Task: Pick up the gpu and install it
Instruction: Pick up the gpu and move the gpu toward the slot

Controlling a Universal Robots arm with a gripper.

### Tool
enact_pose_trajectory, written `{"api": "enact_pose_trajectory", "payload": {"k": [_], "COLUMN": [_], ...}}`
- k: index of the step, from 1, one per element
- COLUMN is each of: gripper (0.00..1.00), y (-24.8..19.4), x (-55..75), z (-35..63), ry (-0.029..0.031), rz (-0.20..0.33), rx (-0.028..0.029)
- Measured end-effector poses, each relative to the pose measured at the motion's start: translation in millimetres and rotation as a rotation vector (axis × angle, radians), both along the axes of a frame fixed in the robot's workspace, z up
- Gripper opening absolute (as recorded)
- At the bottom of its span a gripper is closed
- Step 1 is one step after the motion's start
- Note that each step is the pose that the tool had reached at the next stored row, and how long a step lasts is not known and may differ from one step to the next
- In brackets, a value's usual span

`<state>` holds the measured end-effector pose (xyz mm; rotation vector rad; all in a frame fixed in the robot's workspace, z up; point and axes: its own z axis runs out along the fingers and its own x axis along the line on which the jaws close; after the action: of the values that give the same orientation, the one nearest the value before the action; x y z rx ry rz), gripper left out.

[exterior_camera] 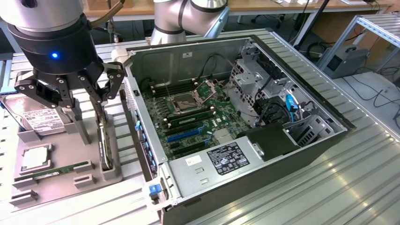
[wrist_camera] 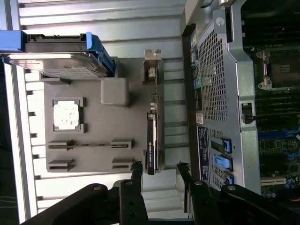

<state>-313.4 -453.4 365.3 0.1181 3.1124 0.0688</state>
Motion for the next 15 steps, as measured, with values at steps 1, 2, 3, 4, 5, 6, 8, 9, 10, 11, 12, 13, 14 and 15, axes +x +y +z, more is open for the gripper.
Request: {"api": "enact_pose_trajectory", "payload": {"k": [1,2,3,4,5,6,8,9,10,11,12,13,14,15], "gripper": [0.42,0.42,0.42,0.42,0.42,0.42,0.42,0.42,0.42,0.42,0.42,0.42,0.42,0.42], "y": [0.0,0.0,0.0,0.0,0.0,0.0,0.0,0.0,0.0,0.0,0.0,0.0,0.0,0.0], "x": [0.0,0.0,0.0,0.0,0.0,0.0,0.0,0.0,0.0,0.0,0.0,0.0,0.0,0.0], "z": [-0.4,-0.8,-1.5,-2.1,-2.4,-2.8,-3.7,-4.1,-4.6,-5.0,-5.4,-5.9,-6.3,-6.8], "ry": [0.0,0.0,0.0,0.0,0.0,0.0001,0.0,0.0,0.0,-0.0001,0.0,0.0,0.0001,0.0], "rz": [0.0,0.0,0.0,0.0,0.0,0.0,0.0,0.0,0.0,0.0,0.0,0.0,0.0,0.0], "rx": [0.0,0.0,0.0,0.0,0.0,0.0,0.0001,0.0001,0.0001,0.0002,0.0002,0.0002,0.0001,0.0002]}}
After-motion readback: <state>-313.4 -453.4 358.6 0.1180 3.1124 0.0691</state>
